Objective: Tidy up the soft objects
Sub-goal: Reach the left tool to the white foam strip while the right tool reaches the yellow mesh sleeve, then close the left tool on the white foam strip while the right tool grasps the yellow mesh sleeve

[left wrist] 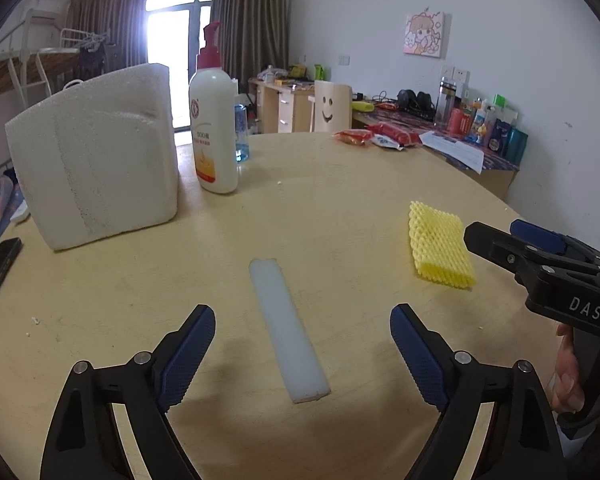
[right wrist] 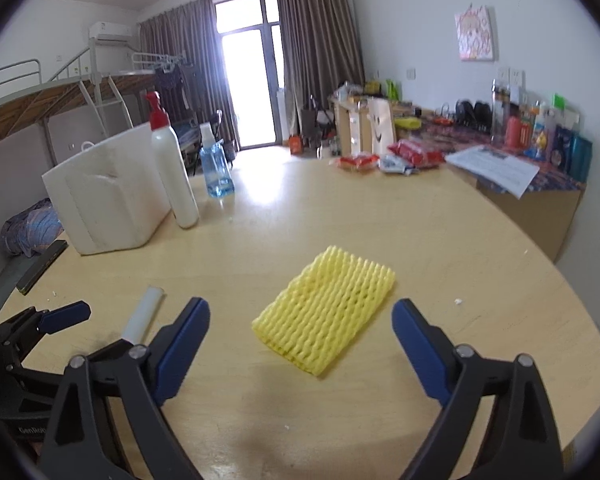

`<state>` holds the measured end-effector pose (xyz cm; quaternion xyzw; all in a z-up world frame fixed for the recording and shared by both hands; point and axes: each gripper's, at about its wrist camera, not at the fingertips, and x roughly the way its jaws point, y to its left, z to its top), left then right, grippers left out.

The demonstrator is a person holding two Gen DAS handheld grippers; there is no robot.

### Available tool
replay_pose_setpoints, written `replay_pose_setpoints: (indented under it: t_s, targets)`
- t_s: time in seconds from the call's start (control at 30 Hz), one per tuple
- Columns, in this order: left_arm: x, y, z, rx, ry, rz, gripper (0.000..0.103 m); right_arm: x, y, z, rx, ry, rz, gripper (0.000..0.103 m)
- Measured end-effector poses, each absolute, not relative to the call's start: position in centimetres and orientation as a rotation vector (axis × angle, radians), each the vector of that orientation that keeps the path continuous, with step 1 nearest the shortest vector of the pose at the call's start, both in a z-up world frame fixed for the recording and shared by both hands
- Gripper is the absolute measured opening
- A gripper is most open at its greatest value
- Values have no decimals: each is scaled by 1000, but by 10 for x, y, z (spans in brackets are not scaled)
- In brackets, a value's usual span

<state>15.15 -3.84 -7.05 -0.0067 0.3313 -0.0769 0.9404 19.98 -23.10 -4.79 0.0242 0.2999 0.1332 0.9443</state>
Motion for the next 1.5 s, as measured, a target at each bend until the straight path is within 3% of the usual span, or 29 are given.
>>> replay_pose_setpoints:
  t_s: [0.5,0.9,1.0,1.37,1.5]
  targets:
    - [165,-51,-81,12,762,-94,61,220,-226,-65,19,730,286,75]
    - [168,-52,-89,27,809,-33,35,228,-227,-72,7,766,299,72]
    - [167,-54,-88,51,801,-17,23,230,-224,-72,-6,774,298,72]
    - [168,-49,-86,42,792,-36,21,235,-220,-76,-25,826,294,65]
    - [168,-48,-85,37,790,-42,21,233,-218,-76,-31,822,319,51]
